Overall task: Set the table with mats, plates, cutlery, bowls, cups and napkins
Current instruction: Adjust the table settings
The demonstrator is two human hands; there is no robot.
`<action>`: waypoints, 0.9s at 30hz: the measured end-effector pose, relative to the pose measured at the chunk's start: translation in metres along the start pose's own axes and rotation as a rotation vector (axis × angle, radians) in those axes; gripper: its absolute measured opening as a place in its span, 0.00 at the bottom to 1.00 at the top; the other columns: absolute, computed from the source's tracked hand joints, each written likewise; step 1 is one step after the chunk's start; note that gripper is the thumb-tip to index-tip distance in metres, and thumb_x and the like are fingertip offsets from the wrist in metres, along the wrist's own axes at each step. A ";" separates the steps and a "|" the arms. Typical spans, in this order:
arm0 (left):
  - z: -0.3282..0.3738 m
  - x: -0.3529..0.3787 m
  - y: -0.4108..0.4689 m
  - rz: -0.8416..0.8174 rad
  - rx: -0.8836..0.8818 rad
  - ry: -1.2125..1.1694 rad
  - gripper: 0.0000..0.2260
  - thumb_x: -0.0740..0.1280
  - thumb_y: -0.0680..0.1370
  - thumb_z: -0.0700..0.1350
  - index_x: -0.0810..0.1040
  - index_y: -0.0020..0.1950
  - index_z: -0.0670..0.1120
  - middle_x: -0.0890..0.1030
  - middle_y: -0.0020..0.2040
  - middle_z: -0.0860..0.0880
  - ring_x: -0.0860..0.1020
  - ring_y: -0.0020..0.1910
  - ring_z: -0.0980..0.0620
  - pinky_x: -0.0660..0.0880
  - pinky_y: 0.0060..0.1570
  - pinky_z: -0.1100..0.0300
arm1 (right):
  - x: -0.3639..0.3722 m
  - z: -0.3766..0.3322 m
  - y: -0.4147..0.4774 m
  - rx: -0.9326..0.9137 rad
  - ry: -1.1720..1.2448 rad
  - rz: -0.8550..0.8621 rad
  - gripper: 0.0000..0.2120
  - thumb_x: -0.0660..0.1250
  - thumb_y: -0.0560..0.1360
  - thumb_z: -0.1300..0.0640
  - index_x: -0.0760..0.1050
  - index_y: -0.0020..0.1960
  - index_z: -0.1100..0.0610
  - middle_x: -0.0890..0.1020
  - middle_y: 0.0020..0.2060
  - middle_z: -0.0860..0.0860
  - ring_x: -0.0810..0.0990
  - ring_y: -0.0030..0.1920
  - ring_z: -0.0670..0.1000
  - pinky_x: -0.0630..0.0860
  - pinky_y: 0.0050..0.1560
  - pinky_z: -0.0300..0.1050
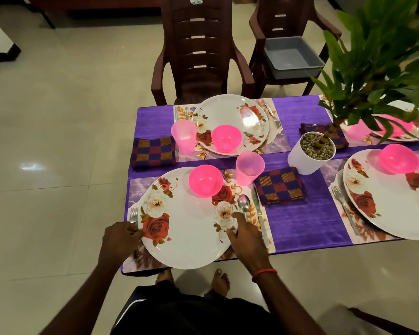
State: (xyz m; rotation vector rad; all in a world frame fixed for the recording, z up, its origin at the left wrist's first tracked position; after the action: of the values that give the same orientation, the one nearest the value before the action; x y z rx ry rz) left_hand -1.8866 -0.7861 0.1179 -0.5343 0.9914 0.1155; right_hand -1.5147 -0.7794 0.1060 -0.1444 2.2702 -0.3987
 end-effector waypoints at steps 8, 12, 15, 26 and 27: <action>-0.003 0.001 0.002 -0.023 -0.027 -0.080 0.14 0.79 0.73 0.47 0.79 0.30 0.51 0.78 0.27 0.57 0.78 0.30 0.58 0.67 0.33 0.66 | 0.009 0.004 0.003 0.025 0.034 -0.010 0.16 0.67 0.80 0.55 0.71 0.67 0.50 0.79 0.62 0.53 0.78 0.61 0.53 0.79 0.60 0.49; -0.005 0.004 0.000 -0.029 -0.043 -0.100 0.17 0.80 0.71 0.48 0.78 0.27 0.44 0.77 0.22 0.55 0.75 0.25 0.56 0.67 0.32 0.65 | 0.008 0.004 0.003 0.023 0.040 -0.014 0.16 0.67 0.80 0.57 0.72 0.67 0.51 0.79 0.61 0.53 0.78 0.61 0.53 0.77 0.60 0.47; -0.006 0.004 -0.002 -0.038 -0.052 -0.115 0.15 0.79 0.72 0.49 0.81 0.29 0.45 0.81 0.25 0.54 0.80 0.27 0.55 0.69 0.33 0.65 | 0.008 0.005 0.004 0.035 0.034 -0.025 0.16 0.68 0.80 0.57 0.72 0.66 0.50 0.79 0.61 0.53 0.78 0.61 0.54 0.78 0.59 0.48; 0.025 -0.025 -0.009 0.111 0.149 0.104 0.21 0.75 0.74 0.58 0.78 0.63 0.50 0.80 0.58 0.48 0.80 0.55 0.45 0.79 0.51 0.47 | -0.022 -0.033 0.008 -0.177 -0.322 0.062 0.26 0.65 0.80 0.47 0.65 0.75 0.50 0.76 0.69 0.55 0.76 0.67 0.57 0.76 0.63 0.54; 0.032 -0.026 -0.007 0.130 0.211 0.134 0.23 0.75 0.74 0.58 0.77 0.65 0.50 0.80 0.59 0.47 0.80 0.56 0.43 0.78 0.50 0.45 | -0.026 -0.041 0.011 -0.217 -0.329 0.080 0.25 0.67 0.79 0.48 0.67 0.74 0.51 0.75 0.69 0.56 0.75 0.68 0.59 0.75 0.65 0.56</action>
State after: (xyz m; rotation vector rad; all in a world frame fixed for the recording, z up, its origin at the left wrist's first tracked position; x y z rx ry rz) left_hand -1.8743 -0.7733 0.1558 -0.2873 1.1540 0.0906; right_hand -1.5280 -0.7538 0.1462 -0.2123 1.9806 -0.0768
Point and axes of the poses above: each hand's wrist, its own y-axis towards the middle knuckle, its own x-axis out of the palm, z = x × y, the point moved 9 cm from there along y, towards the middle knuckle
